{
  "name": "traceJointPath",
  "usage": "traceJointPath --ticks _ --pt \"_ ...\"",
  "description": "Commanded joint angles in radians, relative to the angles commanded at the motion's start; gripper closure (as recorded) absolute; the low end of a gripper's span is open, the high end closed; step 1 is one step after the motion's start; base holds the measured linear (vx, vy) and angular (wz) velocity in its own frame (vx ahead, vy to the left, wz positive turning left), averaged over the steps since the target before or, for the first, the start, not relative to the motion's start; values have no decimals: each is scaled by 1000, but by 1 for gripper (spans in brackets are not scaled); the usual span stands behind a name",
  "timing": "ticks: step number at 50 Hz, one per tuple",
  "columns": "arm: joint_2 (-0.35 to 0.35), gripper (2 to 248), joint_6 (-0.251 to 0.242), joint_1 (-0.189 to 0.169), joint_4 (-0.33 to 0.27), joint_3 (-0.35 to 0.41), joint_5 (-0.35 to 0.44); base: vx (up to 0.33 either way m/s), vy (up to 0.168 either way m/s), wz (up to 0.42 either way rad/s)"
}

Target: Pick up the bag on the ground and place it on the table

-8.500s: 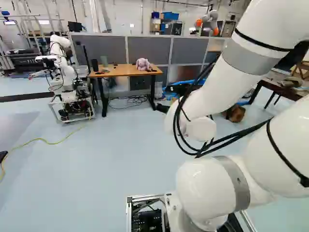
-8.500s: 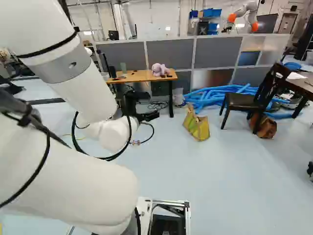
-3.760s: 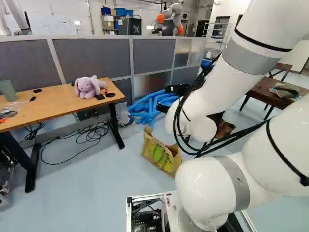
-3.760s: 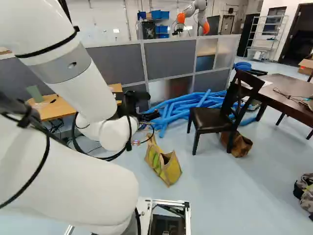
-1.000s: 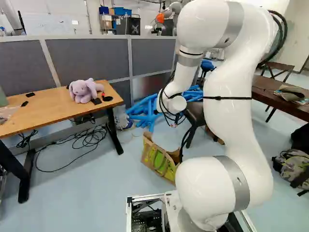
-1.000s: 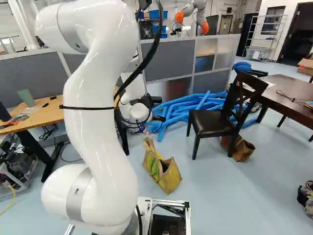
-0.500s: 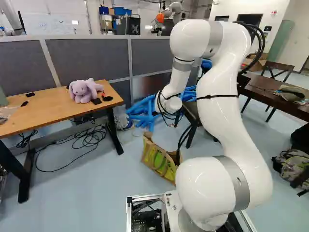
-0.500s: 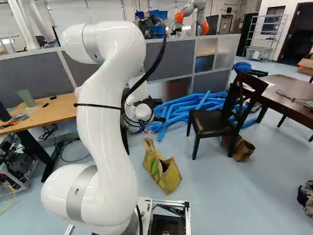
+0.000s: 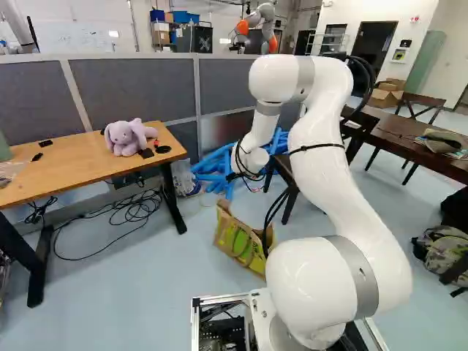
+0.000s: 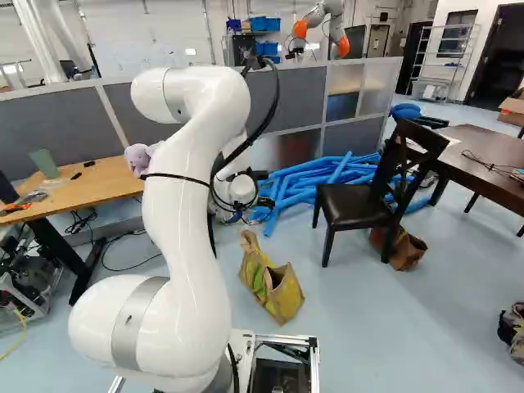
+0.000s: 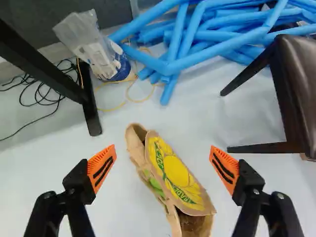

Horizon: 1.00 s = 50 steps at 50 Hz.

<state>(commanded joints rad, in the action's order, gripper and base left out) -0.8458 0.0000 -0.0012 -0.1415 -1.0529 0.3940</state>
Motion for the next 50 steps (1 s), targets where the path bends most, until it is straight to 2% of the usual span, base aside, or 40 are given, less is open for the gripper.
traceJointPath --ticks 29,47,50 --pt "-120 3 0 11 -75 -99 -182 0 0 0" --pt "-183 3 0 11 -81 -142 -198 0 0 0" --pt "-195 3 -13 11 -81 -150 -198 0 0 0"
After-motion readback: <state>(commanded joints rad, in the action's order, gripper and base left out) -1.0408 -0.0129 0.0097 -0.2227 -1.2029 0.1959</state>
